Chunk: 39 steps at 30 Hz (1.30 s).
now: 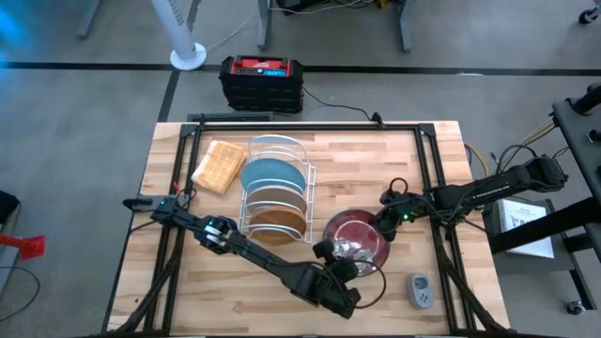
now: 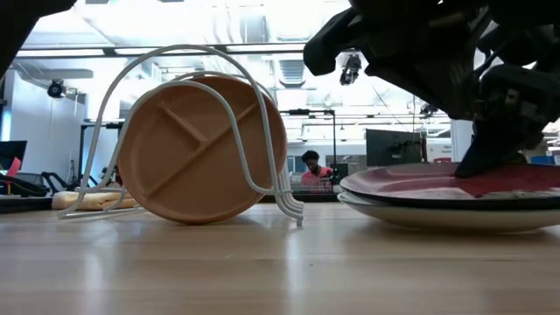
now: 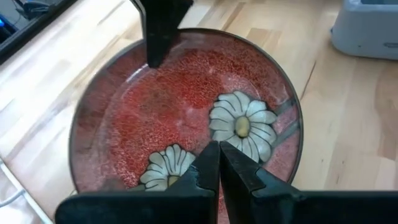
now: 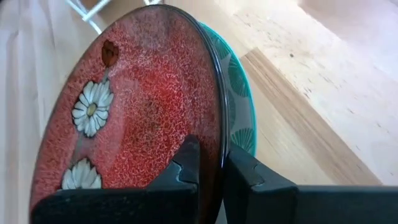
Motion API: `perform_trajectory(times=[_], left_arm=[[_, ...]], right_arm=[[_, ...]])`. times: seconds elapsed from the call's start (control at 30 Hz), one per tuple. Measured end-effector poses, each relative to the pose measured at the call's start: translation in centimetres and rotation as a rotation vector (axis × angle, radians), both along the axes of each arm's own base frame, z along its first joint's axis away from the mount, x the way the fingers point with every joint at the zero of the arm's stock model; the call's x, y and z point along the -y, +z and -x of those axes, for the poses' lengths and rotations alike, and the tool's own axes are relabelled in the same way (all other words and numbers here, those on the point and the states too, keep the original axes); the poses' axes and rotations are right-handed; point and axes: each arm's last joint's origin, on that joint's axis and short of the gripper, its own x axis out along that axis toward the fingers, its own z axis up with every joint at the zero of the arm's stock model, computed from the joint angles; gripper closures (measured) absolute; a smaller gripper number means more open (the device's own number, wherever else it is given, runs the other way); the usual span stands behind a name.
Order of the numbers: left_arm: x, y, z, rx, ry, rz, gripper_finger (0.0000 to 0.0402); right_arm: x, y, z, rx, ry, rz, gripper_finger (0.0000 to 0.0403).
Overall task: Sort dishes
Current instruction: Put the red plate into the dishwasher rack
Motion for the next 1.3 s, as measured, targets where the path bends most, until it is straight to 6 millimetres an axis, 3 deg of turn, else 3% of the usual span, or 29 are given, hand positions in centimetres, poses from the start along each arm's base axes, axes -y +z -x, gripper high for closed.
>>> perform_trajectory(times=[0.5, 0.9, 1.3], left_arm=[[0.0, 1.5, 0.3, 0.03, 0.002, 0.039, 0.0402], [-0.3, 4.3, 0.9, 0.106, 0.043, 0.11, 0.0401], [-0.7, 4.4, 0.7, 0.105, 0.048, 0.105, 0.0401]], right_arm=[[-0.2, 1.5, -0.6, 0.022, 0.025, 0.006, 0.0395], [-0.1, 3.3, 0.7, 0.121, 0.06, -0.011, 0.0397], [0.2, 3.5, 1.9, 0.094, 0.022, -0.011, 0.0396]])
